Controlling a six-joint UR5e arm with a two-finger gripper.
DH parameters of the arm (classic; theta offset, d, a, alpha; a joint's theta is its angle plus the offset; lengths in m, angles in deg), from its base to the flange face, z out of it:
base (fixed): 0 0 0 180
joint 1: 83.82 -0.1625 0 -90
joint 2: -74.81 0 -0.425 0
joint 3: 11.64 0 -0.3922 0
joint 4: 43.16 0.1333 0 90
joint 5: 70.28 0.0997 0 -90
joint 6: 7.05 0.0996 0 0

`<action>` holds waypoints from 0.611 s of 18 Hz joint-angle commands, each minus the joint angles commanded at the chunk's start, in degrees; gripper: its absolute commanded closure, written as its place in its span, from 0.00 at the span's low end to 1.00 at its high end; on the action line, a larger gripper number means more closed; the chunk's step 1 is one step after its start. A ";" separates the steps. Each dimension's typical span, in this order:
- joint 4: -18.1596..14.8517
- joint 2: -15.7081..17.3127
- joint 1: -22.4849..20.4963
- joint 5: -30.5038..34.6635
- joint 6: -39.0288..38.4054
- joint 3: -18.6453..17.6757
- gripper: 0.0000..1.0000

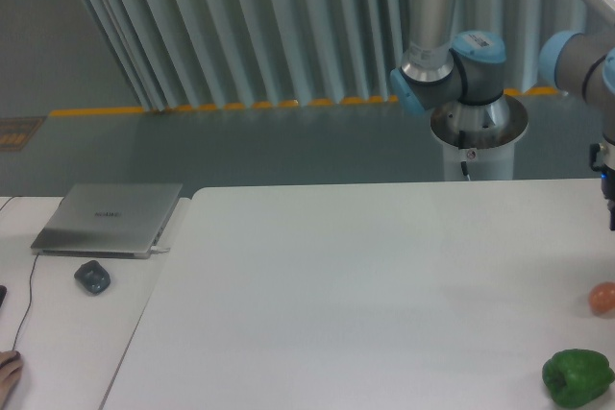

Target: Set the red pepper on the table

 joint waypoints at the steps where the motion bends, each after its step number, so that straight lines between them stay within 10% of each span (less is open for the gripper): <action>1: 0.00 -1.75 -0.61 0.00 3.59 2.63 0.00; 11: 7.73 -8.09 -1.75 0.00 14.96 8.09 0.00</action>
